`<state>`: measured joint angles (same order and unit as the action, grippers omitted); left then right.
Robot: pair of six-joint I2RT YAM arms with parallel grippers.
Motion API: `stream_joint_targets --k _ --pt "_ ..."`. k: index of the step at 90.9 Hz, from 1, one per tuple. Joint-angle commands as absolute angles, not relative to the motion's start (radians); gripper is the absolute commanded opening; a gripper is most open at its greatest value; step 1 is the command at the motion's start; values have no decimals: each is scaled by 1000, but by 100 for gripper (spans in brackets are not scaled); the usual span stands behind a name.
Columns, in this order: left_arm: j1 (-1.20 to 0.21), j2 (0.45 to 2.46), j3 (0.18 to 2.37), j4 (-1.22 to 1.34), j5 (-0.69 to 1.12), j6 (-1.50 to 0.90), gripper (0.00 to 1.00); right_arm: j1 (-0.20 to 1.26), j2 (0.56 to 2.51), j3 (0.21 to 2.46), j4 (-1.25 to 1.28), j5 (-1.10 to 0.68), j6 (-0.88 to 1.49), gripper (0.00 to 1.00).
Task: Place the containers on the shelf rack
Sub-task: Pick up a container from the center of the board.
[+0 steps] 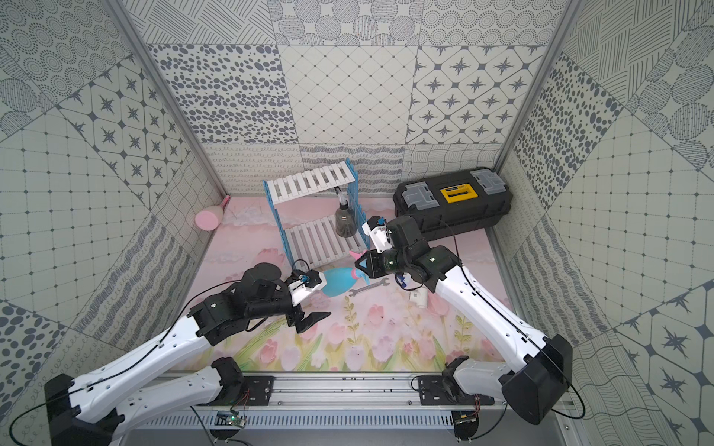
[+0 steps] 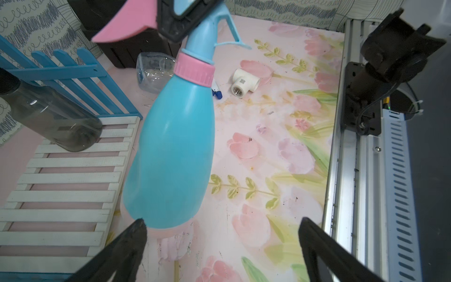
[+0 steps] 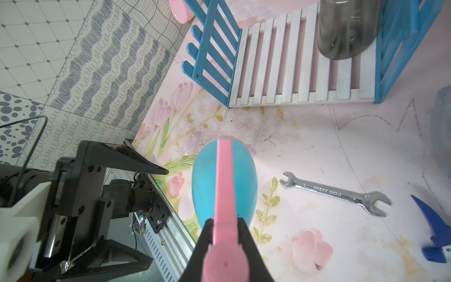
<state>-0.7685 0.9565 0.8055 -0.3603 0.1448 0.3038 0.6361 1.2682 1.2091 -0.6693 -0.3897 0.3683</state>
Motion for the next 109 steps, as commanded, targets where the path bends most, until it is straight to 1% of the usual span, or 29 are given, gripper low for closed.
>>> stream_joint_targets --k 1,24,44,65,68,76,81,86,93,95,101,109 --pt "-791 1075 829 -142 62 359 99 654 1297 1250 -679 -347 384 0" --pt "-784 1173 815 -90 96 395 99 676 1341 1296 -678 -385 361 0" --pt "-754 1231 771 -61 133 369 99 675 1345 1300 -679 -420 347 0" --pt "-711 1253 769 -45 170 354 99 674 1353 1313 -680 -427 336 0" --pt "-706 1253 765 -41 176 354 96 674 1356 1316 -681 -429 337 0" --pt "-704 1262 765 -55 161 373 81 674 1356 1317 -680 -426 336 0" --pt "-704 1259 766 -66 155 381 75 674 1358 1315 -680 -423 331 0" --pt "-704 1252 764 -70 164 384 70 674 1358 1314 -680 -414 329 13" --pt "-704 1241 759 -70 180 380 64 673 1347 1312 -680 -413 324 18" --pt "-704 1240 759 -70 180 374 62 673 1343 1312 -679 -412 324 21" --pt "-704 1231 758 -76 172 357 59 672 1317 1308 -677 -403 311 41" --pt "-703 1202 749 -97 155 299 56 673 1271 1296 -666 -360 310 75"
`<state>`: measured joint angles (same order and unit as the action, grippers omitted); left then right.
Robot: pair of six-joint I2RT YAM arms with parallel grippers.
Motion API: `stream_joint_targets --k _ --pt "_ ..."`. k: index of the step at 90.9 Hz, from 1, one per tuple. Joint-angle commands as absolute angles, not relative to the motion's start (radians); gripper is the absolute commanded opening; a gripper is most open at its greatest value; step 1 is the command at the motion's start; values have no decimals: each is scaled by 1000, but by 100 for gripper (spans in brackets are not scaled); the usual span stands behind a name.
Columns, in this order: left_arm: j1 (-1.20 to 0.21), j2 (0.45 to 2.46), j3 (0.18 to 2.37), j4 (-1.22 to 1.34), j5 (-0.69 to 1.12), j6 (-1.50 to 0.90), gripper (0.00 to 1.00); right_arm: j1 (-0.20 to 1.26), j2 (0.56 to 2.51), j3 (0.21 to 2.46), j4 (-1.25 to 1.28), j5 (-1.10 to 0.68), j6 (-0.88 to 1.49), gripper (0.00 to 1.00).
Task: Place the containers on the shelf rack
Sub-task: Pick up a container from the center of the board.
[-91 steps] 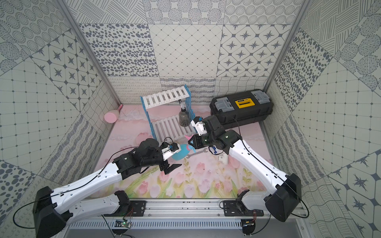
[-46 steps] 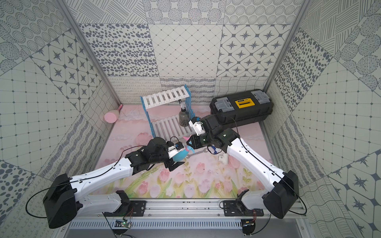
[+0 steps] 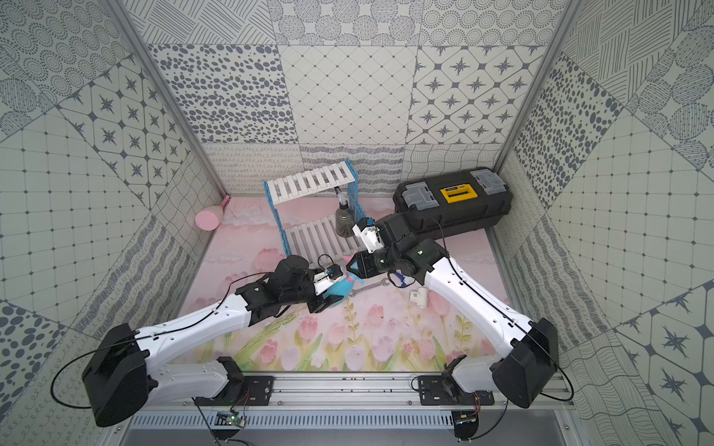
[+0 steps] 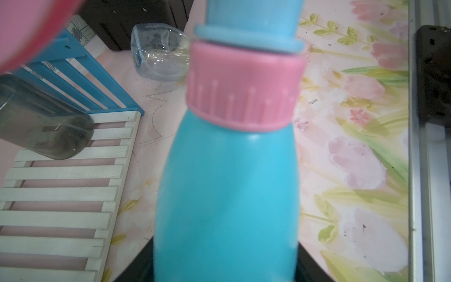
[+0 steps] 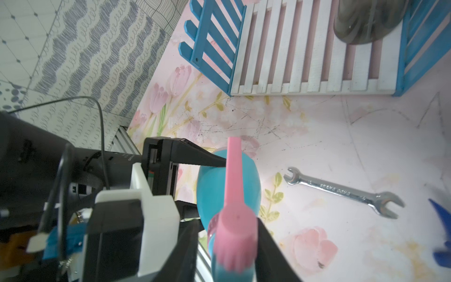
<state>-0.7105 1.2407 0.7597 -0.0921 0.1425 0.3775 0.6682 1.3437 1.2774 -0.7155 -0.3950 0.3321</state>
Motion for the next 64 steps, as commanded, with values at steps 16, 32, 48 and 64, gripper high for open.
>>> stream_joint_targets --k 16,32,48,64 --pt "-678 1108 696 -91 148 103 56 673 1137 1181 -532 -305 351 97" --pt "-669 1078 670 -50 179 -86 55 693 1025 1022 -241 -244 457 96" --pt "-661 1110 664 36 237 -172 55 791 1091 1061 -200 -116 435 94" --pt "-661 1132 686 58 254 -182 55 827 1180 1105 -207 -33 435 89"
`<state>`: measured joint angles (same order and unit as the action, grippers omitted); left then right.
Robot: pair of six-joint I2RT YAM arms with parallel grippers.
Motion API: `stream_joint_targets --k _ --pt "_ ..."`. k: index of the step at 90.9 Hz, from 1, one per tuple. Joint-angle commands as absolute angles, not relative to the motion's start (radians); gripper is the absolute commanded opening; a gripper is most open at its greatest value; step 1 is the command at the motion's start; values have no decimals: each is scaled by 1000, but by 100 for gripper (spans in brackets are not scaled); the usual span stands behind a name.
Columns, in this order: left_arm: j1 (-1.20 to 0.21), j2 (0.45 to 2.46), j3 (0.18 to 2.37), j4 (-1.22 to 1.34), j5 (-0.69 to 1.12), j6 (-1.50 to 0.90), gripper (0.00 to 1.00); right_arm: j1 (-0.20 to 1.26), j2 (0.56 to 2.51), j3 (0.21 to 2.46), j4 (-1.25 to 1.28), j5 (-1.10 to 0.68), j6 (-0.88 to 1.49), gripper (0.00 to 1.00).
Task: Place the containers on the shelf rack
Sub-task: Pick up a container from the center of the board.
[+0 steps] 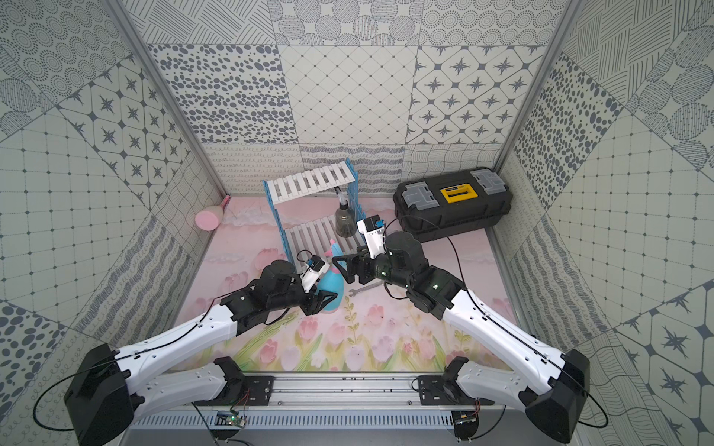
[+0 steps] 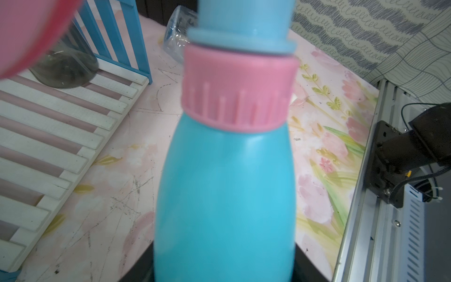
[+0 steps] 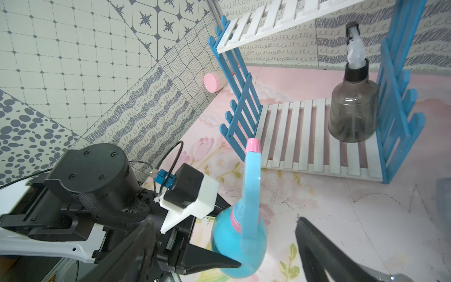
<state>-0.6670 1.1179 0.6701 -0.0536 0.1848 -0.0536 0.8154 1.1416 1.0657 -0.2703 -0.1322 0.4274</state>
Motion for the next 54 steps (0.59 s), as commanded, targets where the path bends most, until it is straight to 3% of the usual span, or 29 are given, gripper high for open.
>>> stream_joint_targets --k 1,16,54 --pt "-660 1131 685 61 254 -183 55 827 1184 1106 -210 -26 439 88" --pt "-657 1131 683 77 262 -185 54 827 1211 1107 -219 48 461 79" --pt "-654 1159 709 84 304 -187 53 836 1322 1159 -219 -60 448 37"
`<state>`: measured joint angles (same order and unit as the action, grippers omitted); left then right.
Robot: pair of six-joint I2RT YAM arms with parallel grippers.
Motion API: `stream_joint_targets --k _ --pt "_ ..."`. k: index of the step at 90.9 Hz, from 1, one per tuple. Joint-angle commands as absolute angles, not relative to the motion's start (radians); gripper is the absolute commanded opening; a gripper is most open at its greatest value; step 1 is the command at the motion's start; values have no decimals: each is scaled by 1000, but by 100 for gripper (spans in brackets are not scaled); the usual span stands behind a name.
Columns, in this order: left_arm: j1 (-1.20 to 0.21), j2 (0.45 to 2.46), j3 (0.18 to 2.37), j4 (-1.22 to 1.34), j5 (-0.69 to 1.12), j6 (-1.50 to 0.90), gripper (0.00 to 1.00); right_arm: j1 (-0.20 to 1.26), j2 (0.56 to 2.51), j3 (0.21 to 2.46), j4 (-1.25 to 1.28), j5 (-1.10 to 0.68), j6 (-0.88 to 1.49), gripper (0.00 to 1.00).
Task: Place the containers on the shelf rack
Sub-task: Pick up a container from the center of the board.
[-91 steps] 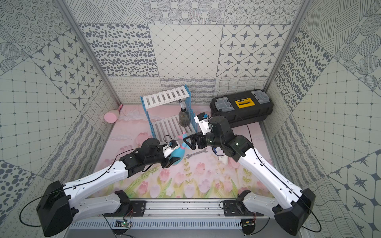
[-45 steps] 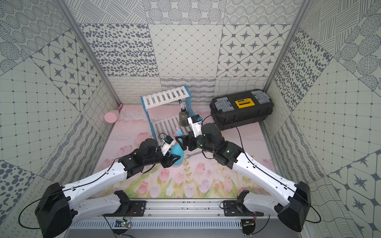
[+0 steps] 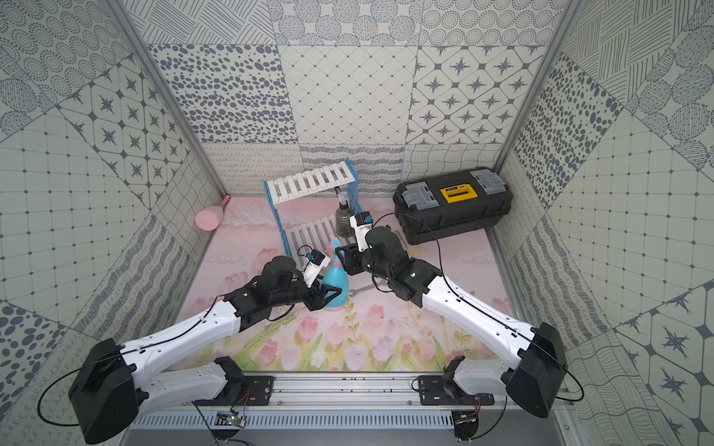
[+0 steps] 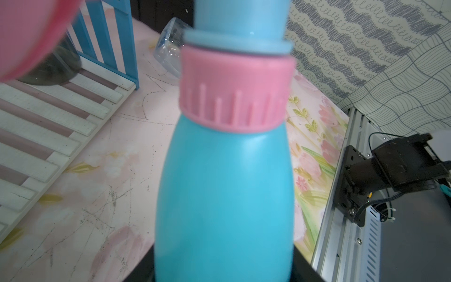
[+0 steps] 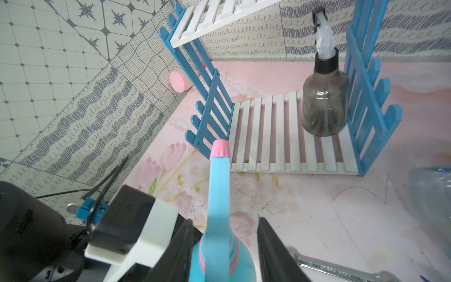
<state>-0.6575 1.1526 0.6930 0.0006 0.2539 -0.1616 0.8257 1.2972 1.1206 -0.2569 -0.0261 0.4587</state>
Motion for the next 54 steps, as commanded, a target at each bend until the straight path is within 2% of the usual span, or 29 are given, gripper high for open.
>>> stream_joint_targets --k 1,11,20,23,26,34,45,54 --pt "-654 1159 709 86 304 -187 53 837 1324 1160 -219 -59 447 36" --pt "-652 1159 709 90 312 -187 53 838 1330 1160 -219 -44 436 18" --pt "-652 1160 708 94 316 -190 53 840 1331 1157 -219 -34 418 6" --pt "-651 1160 707 96 321 -190 56 841 1331 1154 -219 -31 408 3" --pt "-648 1157 709 93 329 -193 63 843 1330 1153 -216 -22 391 0" --pt "-633 1141 708 76 362 -209 96 857 1325 1146 -188 30 327 0" --pt "-598 1063 691 16 415 -227 99 895 1310 1121 -96 155 207 0" --pt "-545 974 689 -85 488 -227 99 916 1305 1071 84 216 130 0"
